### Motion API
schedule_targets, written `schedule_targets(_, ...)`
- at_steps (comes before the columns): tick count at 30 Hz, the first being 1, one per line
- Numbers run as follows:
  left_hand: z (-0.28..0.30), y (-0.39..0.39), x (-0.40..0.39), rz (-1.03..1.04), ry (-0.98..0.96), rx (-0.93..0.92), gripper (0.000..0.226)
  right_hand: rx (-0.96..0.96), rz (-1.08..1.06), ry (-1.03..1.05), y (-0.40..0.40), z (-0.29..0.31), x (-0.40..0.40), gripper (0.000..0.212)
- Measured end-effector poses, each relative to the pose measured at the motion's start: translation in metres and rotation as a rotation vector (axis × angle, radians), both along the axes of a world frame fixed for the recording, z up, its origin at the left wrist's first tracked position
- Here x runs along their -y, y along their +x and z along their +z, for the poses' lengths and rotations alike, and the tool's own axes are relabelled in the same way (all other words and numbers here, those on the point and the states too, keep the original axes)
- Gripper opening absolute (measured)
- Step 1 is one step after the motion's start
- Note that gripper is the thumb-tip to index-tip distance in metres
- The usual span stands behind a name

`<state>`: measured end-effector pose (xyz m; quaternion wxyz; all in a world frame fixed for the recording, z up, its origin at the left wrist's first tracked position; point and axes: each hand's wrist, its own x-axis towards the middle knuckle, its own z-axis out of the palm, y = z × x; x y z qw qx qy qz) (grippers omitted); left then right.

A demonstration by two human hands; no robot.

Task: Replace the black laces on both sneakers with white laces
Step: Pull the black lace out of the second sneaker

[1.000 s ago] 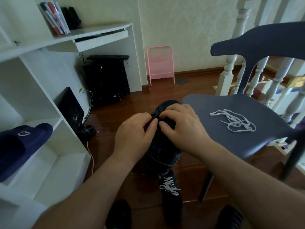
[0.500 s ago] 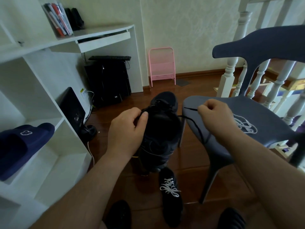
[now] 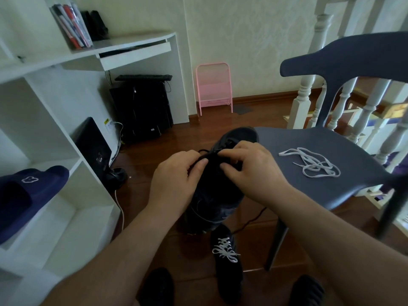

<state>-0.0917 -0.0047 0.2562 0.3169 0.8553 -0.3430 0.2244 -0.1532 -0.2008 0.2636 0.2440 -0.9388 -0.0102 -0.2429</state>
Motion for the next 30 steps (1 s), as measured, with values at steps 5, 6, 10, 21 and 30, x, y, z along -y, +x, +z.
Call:
schedule_targets(5,-0.002,-0.002,0.004,0.032,0.039,-0.036,0.016,-0.045,-0.043,-0.043,0.004,-0.004,-0.004,0.027)
schedule_targets(6,-0.003,-0.001,0.004,0.032,0.037,-0.056,0.015,-0.049,-0.052,-0.022,0.005,-0.005,-0.007,0.027)
schedule_targets(10,-0.004,-0.003,0.007,0.010,0.013,-0.116,0.011,-0.065,-0.125,0.138,0.006,-0.006,-0.016,0.011)
schedule_targets(21,-0.002,0.017,0.003,0.184,0.045,-0.293,0.021,-0.223,0.075,0.506,0.000,0.008,-0.005,0.024)
schedule_targets(30,-0.002,0.003,0.009,0.060,0.080,-0.160,0.028,-0.099,0.022,0.183,0.000,0.001,-0.006,0.020)
